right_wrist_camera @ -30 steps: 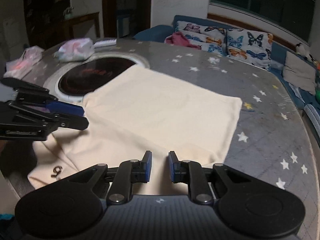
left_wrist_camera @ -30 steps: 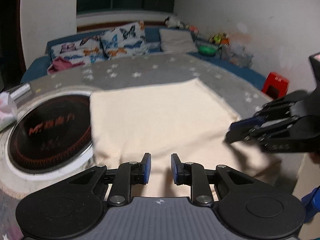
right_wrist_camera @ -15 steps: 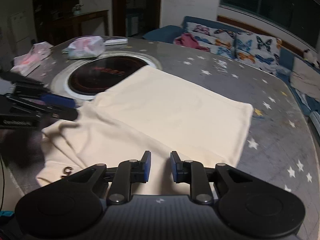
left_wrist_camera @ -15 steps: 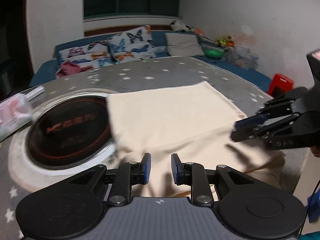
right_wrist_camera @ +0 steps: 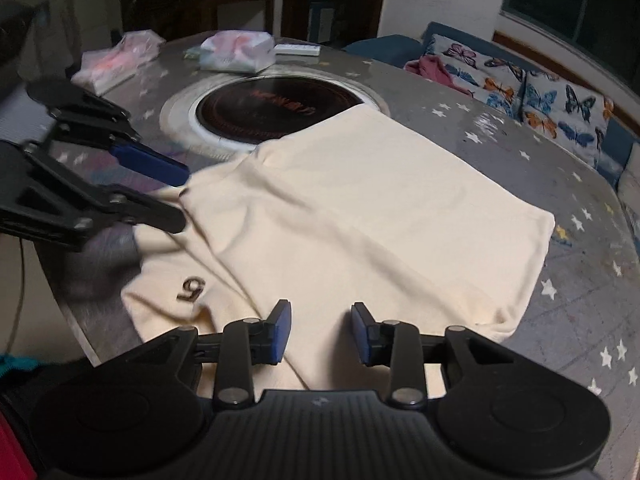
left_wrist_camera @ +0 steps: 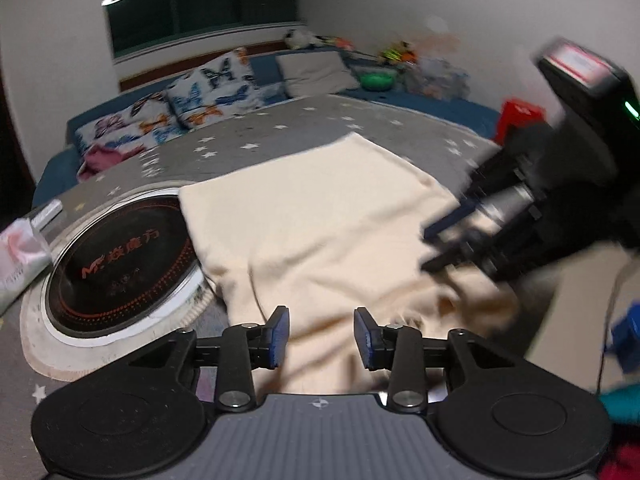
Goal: Fold clothes
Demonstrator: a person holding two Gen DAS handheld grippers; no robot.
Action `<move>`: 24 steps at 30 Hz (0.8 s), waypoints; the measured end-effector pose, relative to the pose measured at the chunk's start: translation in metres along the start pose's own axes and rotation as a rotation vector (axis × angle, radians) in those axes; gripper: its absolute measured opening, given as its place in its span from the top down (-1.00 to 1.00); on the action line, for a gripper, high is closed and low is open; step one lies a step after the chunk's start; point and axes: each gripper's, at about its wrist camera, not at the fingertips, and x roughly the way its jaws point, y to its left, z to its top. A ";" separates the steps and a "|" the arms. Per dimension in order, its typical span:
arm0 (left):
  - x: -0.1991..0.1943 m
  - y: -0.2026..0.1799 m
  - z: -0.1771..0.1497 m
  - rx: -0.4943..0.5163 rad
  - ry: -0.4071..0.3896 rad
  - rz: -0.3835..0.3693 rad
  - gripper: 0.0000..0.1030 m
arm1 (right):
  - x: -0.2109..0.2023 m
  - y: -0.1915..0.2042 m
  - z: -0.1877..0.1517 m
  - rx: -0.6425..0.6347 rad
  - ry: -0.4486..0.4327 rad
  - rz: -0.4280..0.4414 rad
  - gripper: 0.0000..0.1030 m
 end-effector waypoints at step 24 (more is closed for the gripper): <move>0.017 -0.020 -0.005 0.154 -0.109 -0.024 0.83 | -0.055 0.005 -0.014 -0.046 -0.081 -0.035 -0.10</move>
